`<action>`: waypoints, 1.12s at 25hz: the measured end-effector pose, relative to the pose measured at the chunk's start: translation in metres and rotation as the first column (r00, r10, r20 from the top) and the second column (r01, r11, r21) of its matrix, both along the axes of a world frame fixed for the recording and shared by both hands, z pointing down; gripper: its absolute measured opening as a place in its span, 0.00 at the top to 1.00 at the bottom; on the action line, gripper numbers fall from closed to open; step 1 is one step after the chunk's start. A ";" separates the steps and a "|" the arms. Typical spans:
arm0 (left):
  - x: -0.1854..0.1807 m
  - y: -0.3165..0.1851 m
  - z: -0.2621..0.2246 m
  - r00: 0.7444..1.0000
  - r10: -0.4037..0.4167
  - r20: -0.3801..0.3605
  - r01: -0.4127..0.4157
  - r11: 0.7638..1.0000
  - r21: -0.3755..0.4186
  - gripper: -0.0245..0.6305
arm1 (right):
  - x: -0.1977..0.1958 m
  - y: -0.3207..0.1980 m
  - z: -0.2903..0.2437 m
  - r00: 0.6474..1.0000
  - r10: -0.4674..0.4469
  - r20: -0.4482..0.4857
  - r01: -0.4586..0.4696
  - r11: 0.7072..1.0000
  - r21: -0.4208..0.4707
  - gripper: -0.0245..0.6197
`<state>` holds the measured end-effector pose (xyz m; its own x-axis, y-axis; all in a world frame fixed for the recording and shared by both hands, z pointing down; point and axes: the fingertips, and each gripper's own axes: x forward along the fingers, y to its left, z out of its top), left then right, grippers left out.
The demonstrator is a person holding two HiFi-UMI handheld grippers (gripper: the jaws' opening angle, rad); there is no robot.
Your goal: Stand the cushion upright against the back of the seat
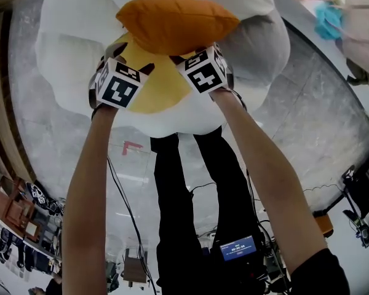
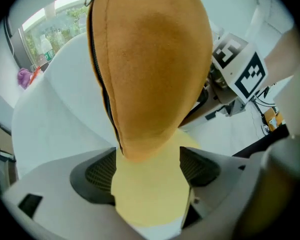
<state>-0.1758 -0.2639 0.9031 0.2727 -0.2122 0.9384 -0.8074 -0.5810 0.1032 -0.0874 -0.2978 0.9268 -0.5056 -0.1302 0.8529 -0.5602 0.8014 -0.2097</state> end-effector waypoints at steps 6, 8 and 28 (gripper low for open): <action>0.003 0.000 -0.022 1.000 -0.001 -0.018 0.001 0.999 0.032 0.35 | 0.009 -0.007 -0.010 0.998 0.062 -0.031 -0.063 0.997 -0.037 0.42; 0.005 -0.002 -0.028 1.000 0.001 -0.021 0.000 0.999 0.046 0.35 | 0.016 -0.010 -0.015 0.996 0.082 -0.029 -0.083 0.996 -0.032 0.42; 0.038 0.027 -0.120 0.991 -0.036 -0.126 0.047 0.995 0.090 0.35 | 0.039 0.033 -0.116 1.000 0.013 -0.002 -0.013 1.000 -0.010 0.42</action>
